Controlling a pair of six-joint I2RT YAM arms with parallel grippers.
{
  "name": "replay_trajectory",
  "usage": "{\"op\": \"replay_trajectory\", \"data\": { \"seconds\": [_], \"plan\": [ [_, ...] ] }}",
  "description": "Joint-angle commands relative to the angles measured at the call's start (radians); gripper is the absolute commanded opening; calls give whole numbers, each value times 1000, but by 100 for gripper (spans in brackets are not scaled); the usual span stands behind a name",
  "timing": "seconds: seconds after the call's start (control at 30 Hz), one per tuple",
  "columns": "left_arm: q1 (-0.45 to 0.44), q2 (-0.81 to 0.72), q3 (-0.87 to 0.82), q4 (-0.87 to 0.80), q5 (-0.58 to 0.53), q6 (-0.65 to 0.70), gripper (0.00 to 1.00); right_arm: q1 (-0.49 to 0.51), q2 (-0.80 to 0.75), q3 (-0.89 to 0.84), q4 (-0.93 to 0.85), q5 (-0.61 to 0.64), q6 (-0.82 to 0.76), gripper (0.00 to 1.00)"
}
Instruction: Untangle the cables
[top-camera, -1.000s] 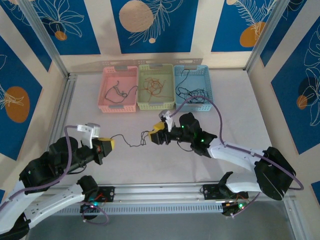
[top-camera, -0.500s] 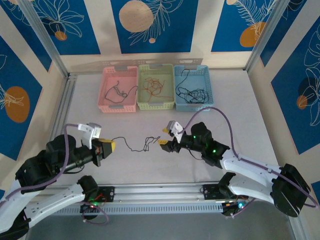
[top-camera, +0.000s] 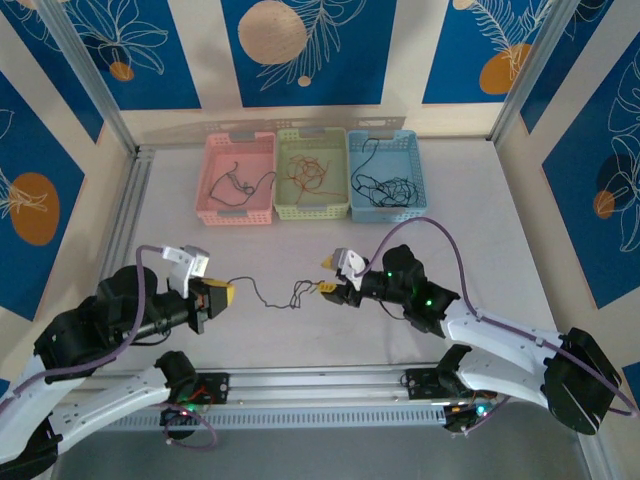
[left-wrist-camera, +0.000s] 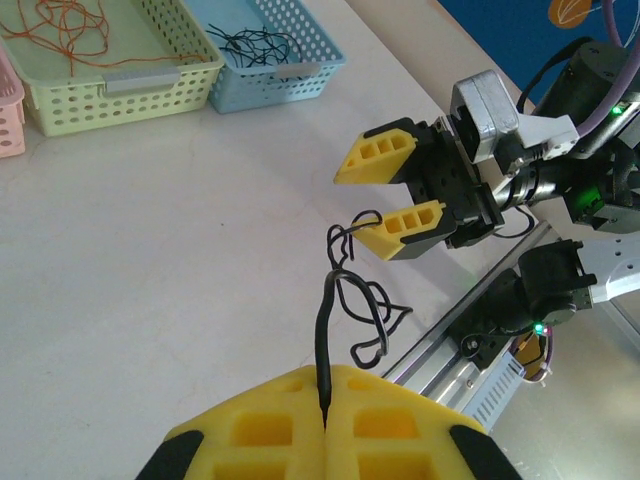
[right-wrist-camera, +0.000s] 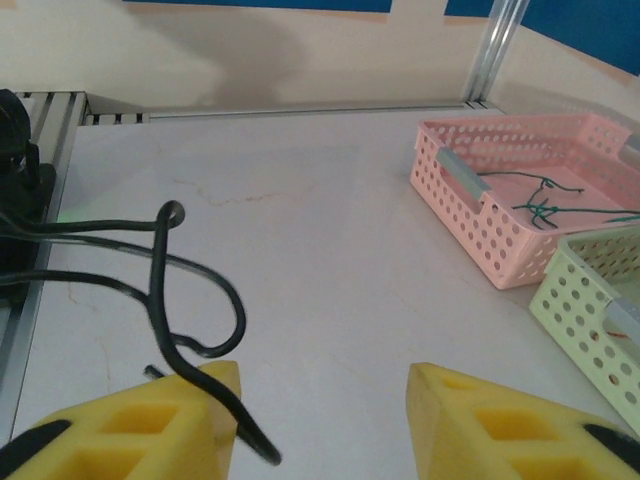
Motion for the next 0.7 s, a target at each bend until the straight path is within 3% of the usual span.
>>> {"op": "replay_trajectory", "data": {
  "seconds": [0.0,0.2,0.37,0.67],
  "plan": [
    [4,6,26,-5,29,18,0,-1,6,18,7,-55,-24,41],
    [4,11,30,0,34,20,0,-5,12,18,13,-63,-22,22],
    [4,11,29,0,33,20,0,-16,3,6,38,-16,5,0],
    [4,-13,16,-24,25,20,0,-197,-51,-11,22,61,270,0]
  ]
}}
